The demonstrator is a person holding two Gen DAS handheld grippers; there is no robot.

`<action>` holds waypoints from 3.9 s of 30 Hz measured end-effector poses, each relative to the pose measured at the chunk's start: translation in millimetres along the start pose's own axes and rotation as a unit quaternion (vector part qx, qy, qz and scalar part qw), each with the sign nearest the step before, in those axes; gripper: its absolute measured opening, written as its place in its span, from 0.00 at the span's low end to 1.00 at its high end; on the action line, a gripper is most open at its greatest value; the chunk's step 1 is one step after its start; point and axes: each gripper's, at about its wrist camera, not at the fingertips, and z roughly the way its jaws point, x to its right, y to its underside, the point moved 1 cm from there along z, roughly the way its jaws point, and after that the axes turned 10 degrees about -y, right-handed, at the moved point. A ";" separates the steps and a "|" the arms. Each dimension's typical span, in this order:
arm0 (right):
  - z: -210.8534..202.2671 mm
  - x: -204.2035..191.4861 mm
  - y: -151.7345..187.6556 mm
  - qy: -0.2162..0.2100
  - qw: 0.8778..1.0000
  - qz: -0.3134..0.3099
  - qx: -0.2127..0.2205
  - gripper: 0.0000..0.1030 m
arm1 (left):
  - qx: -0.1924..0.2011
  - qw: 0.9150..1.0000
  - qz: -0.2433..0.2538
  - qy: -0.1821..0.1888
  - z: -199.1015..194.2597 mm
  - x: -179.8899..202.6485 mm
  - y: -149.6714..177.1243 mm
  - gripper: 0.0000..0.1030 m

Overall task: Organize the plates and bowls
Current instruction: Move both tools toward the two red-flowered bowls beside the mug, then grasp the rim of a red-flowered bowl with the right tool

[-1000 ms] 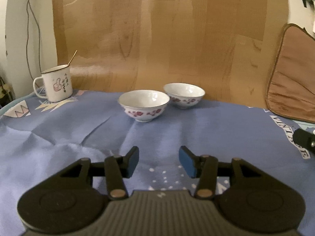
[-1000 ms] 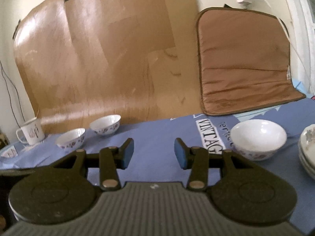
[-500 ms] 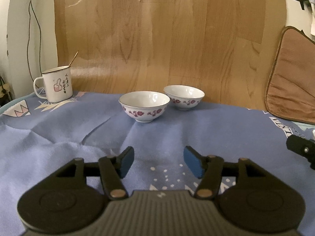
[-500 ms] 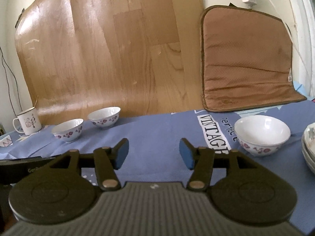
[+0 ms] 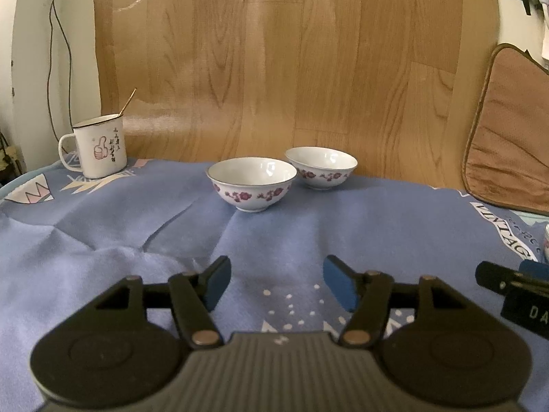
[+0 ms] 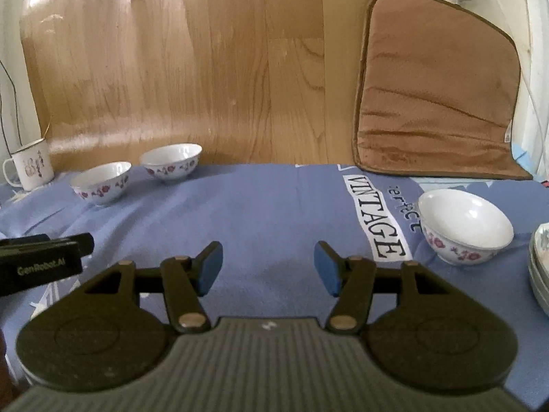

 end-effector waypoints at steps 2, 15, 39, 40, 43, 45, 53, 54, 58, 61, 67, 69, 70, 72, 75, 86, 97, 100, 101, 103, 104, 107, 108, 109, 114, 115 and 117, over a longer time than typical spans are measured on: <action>0.5 0.0 0.5 0.002 1.000 0.000 -0.003 0.60 | 0.001 1.000 0.002 0.000 0.5 -0.3 -0.5 0.61; 6.7 -3.3 0.1 0.020 0.999 -0.017 -0.020 0.60 | 0.019 1.000 0.007 -0.004 -1.8 1.4 -2.0 0.73; 5.3 -5.2 0.2 0.034 0.999 -0.030 -0.017 0.77 | 0.021 1.000 0.005 -0.009 -1.9 1.9 -1.9 0.74; 6.5 -5.7 0.0 0.033 0.999 -0.031 -0.020 0.77 | 0.021 1.000 0.006 -0.009 -2.0 1.9 -1.9 0.74; 9.9 -6.9 0.4 0.030 0.998 -0.034 -0.031 0.78 | 0.021 1.000 0.006 -0.009 -2.0 1.9 -2.0 0.74; 12.8 -7.4 0.6 0.028 0.998 -0.036 -0.039 0.78 | 0.022 1.000 0.006 -0.010 -1.9 2.0 -1.9 0.74; 17.0 -10.7 2.3 0.027 0.997 -0.042 -0.055 0.80 | 0.022 1.000 0.006 -0.009 -1.5 2.2 -1.4 0.74; 17.3 -11.0 2.3 0.027 0.997 -0.042 -0.056 0.80 | 0.022 1.000 0.006 -0.010 -1.5 2.2 -1.3 0.74; 17.8 -11.7 2.4 0.030 0.997 -0.046 -0.059 0.80 | 0.023 1.000 0.007 -0.010 -1.5 2.3 -1.1 0.74; 17.9 -12.7 2.1 0.032 0.997 -0.048 -0.060 0.81 | 0.023 1.000 0.007 -0.010 -1.7 2.5 -0.8 0.74; 18.7 -13.2 1.5 0.038 0.996 -0.053 -0.061 0.83 | 0.024 1.000 0.007 -0.011 -2.4 3.2 -0.1 0.74; 19.5 -14.8 1.7 0.043 0.995 -0.060 -0.062 0.85 | 0.024 1.000 0.007 -0.011 -2.2 3.2 -0.1 0.74; 19.4 -15.5 1.7 0.045 0.995 -0.063 -0.061 0.86 | 0.024 1.000 0.007 -0.011 -2.2 3.3 -0.1 0.74; 19.4 -15.7 1.7 0.047 0.995 -0.066 -0.061 0.86 | 0.025 1.000 0.007 -0.012 -2.2 3.2 -0.2 0.74; 19.2 -15.1 1.4 0.047 0.995 -0.063 -0.061 0.86 | 0.026 1.000 0.007 -0.014 -3.1 2.1 -0.6 0.74; 18.2 -13.8 1.6 0.022 0.997 -0.052 -0.060 0.86 | -0.034 0.999 0.018 0.023 29.0 -1.3 -13.8 0.74; 57.6 -12.0 -86.4 -0.061 0.997 0.015 -0.053 0.82 | -0.043 0.997 -0.057 0.013 47.6 -33.5 -18.5 0.73; 96.7 -20.1 -112.9 -0.070 0.994 0.044 -0.077 0.79 | -0.062 0.996 -0.060 0.022 52.9 -36.2 -19.1 0.74; 110.8 -22.5 -119.8 -0.071 0.992 0.054 -0.086 0.79 | -0.064 0.996 -0.059 0.025 54.0 -36.8 -20.1 0.74; 135.5 -23.0 -129.6 -0.067 0.989 0.080 -0.103 0.79 | -0.069 0.995 -0.060 0.029 53.2 -38.8 -17.9 0.75; 148.5 -21.9 -132.7 -0.066 0.986 0.097 -0.115 0.79 | -0.072 0.995 -0.060 0.033 53.2 -38.9 -18.6 0.76; 180.8 -19.3 -136.5 -0.064 0.977 0.139 -0.150 0.77 | -0.081 0.993 -0.071 0.045 51.4 -40.7 -18.4 0.77; 190.3 -19.1 -136.2 -0.062 0.975 0.145 -0.159 0.76 | -0.083 0.992 -0.076 0.048 50.7 -41.9 -18.8 0.77; 197.4 -18.9 -135.5 -0.061 0.973 0.147 -0.166 0.75 | -0.085 0.992 -0.081 0.051 49.8 -42.7 -19.1 0.77; 221.9 -24.8 -126.9 -0.061 0.968 0.135 -0.201 0.52 | -0.084 0.993 -0.075 0.044 50.1 -40.2 -19.6 0.78; 222.3 -26.6 -125.6 -0.059 0.970 0.129 -0.198 0.50 | -0.083 0.993 -0.073 0.042 50.0 -39.4 -19.4 0.78; 221.1 -31.3 -123.9 -0.076 0.969 0.117 -0.202 0.20 | -0.081 0.993 -0.070 0.041 50.3 -38.8 -19.4 0.78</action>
